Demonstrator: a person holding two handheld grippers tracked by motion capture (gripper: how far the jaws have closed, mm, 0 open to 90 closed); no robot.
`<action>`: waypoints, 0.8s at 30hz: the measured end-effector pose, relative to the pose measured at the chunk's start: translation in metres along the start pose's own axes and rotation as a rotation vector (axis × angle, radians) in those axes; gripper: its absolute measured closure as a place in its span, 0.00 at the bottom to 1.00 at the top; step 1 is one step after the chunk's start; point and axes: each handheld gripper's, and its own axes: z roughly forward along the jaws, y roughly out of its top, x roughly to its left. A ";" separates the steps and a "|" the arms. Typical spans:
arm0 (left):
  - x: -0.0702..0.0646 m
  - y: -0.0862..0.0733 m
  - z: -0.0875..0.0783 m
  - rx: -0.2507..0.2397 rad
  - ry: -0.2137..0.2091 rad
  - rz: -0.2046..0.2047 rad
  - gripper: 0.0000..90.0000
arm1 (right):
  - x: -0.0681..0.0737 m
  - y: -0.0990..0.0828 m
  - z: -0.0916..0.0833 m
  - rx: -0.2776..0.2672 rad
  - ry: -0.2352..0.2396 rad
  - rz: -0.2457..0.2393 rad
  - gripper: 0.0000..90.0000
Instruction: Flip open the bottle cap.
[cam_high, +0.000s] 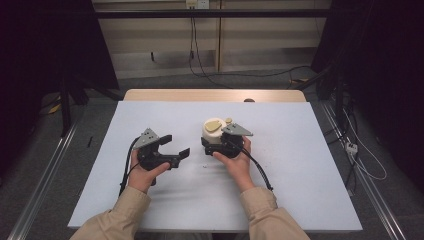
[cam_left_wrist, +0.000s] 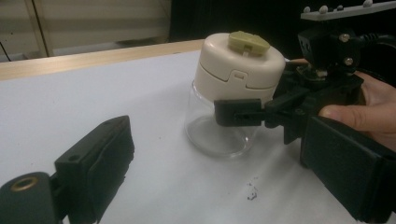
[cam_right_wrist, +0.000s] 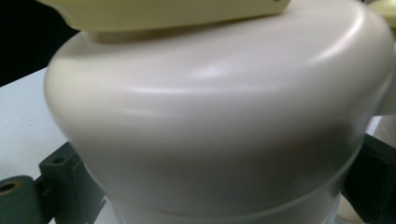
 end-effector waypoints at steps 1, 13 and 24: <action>0.000 0.001 0.001 0.005 -0.004 0.003 0.10 | 0.000 0.000 0.000 0.000 0.000 0.000 0.04; -0.001 0.009 0.016 0.028 -0.009 0.016 0.28 | 0.000 0.000 0.000 0.001 -0.001 -0.001 0.04; -0.001 0.015 0.026 0.053 -0.019 0.009 0.59 | 0.000 0.000 0.000 0.001 0.000 -0.001 0.04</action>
